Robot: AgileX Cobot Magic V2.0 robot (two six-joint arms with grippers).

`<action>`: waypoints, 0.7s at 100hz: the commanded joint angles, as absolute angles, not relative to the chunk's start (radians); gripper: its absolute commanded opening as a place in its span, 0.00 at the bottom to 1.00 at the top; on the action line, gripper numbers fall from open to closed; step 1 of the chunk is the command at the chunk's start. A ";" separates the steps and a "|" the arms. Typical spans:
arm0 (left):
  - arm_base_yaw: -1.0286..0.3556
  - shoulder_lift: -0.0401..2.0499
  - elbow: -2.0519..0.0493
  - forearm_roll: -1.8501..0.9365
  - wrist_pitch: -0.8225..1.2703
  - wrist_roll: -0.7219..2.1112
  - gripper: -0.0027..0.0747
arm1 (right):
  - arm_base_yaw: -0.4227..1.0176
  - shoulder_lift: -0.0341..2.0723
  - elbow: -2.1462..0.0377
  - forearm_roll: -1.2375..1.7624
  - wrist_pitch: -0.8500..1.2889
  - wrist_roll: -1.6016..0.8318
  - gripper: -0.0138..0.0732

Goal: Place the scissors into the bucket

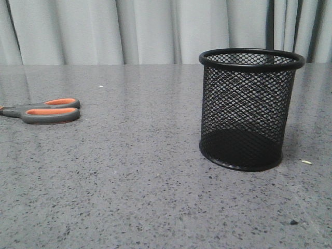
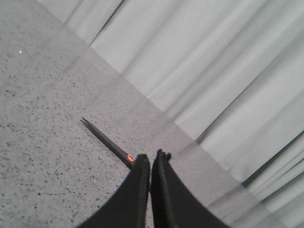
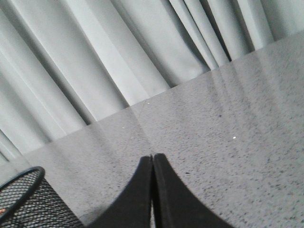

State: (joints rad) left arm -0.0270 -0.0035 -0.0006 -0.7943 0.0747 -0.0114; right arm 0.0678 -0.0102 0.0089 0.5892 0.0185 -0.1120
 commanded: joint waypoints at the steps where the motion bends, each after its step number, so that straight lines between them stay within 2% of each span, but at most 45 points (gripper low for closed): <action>1: -0.033 -0.029 -0.026 -0.845 0.038 -0.015 0.01 | 0.062 -0.030 -0.058 0.627 0.000 -0.114 0.09; 16: -0.033 -0.007 -0.177 -0.759 0.130 0.000 0.01 | 0.062 0.028 -0.210 0.516 0.158 -0.114 0.11; 26: -0.033 0.061 -0.323 -0.606 0.259 0.012 0.01 | 0.062 0.146 -0.349 0.463 0.302 -0.114 0.11; 39: -0.033 0.257 -0.558 -0.438 0.520 0.107 0.01 | 0.062 0.361 -0.572 0.385 0.534 -0.114 0.11; 49: -0.033 0.417 -0.725 -0.410 0.706 0.181 0.01 | 0.062 0.547 -0.733 0.312 0.671 -0.114 0.11; 70: -0.033 0.639 -0.901 -0.410 0.894 0.263 0.01 | 0.062 0.778 -0.922 0.205 0.810 -0.114 0.11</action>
